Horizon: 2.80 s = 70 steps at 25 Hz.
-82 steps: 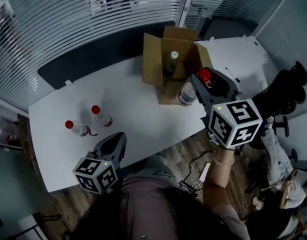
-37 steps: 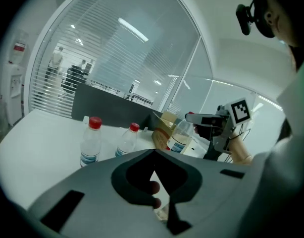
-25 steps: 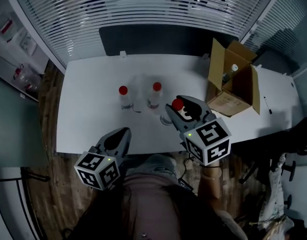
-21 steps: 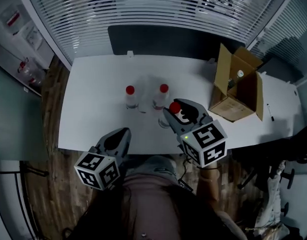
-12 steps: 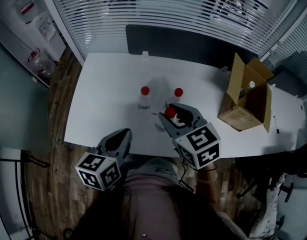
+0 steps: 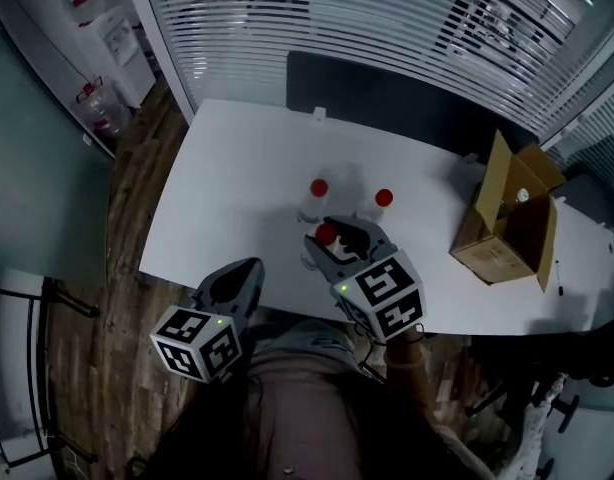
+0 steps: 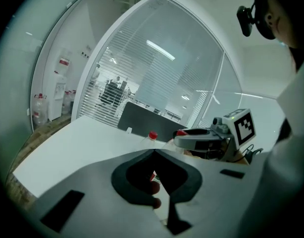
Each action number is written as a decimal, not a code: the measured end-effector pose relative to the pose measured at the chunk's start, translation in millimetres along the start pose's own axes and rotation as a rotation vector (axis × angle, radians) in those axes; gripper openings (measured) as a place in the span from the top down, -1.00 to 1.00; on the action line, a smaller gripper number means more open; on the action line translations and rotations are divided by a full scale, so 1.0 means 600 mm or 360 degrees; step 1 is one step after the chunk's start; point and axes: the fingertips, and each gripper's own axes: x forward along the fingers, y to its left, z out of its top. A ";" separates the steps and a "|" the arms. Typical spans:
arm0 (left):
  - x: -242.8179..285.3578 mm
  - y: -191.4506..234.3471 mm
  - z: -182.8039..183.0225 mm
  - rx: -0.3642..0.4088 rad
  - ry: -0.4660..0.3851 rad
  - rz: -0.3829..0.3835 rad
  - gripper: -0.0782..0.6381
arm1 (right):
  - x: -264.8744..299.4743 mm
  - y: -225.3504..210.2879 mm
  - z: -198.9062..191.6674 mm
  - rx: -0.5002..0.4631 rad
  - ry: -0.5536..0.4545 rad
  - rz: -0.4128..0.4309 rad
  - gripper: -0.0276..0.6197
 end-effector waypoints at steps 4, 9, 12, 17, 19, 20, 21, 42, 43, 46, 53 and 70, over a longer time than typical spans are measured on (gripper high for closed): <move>-0.011 0.014 0.002 -0.0029 -0.0024 0.0049 0.76 | 0.026 0.018 -0.002 -0.0040 0.0029 0.0062 0.42; -0.017 0.024 -0.002 -0.0047 -0.0034 0.0095 0.76 | 0.051 0.038 -0.004 -0.0061 0.0048 0.0146 0.42; -0.019 0.029 -0.004 -0.0053 -0.0030 0.0110 0.76 | 0.062 0.046 -0.014 -0.0066 0.0088 0.0171 0.42; -0.021 0.034 -0.003 -0.0050 -0.0022 0.0115 0.76 | 0.076 0.056 -0.027 -0.0066 0.0145 0.0183 0.42; -0.020 0.036 -0.003 -0.0045 -0.0017 0.0110 0.76 | 0.081 0.058 -0.034 -0.0069 0.0165 0.0180 0.42; -0.020 0.036 -0.003 -0.0044 -0.0014 0.0107 0.76 | 0.083 0.059 -0.038 -0.0068 0.0175 0.0178 0.42; -0.019 0.037 -0.003 -0.0042 -0.0010 0.0104 0.76 | 0.085 0.060 -0.042 -0.0064 0.0185 0.0175 0.42; 0.012 0.035 -0.003 -0.0017 0.0052 0.0037 0.76 | 0.103 0.061 -0.077 -0.0009 0.0204 0.0161 0.42; 0.014 0.034 -0.003 -0.0013 0.0053 0.0034 0.76 | 0.103 0.061 -0.077 -0.0006 0.0195 0.0161 0.42; 0.018 0.031 -0.002 -0.0005 0.0054 0.0031 0.76 | 0.102 0.059 -0.078 0.0007 0.0191 0.0164 0.42; 0.029 0.018 0.001 0.0011 0.0049 0.0010 0.76 | 0.098 0.067 -0.085 0.0074 0.0190 0.0224 0.37; 0.057 -0.032 0.010 0.0026 0.0004 -0.0002 0.76 | 0.035 0.064 -0.062 0.0078 0.0032 0.0277 0.27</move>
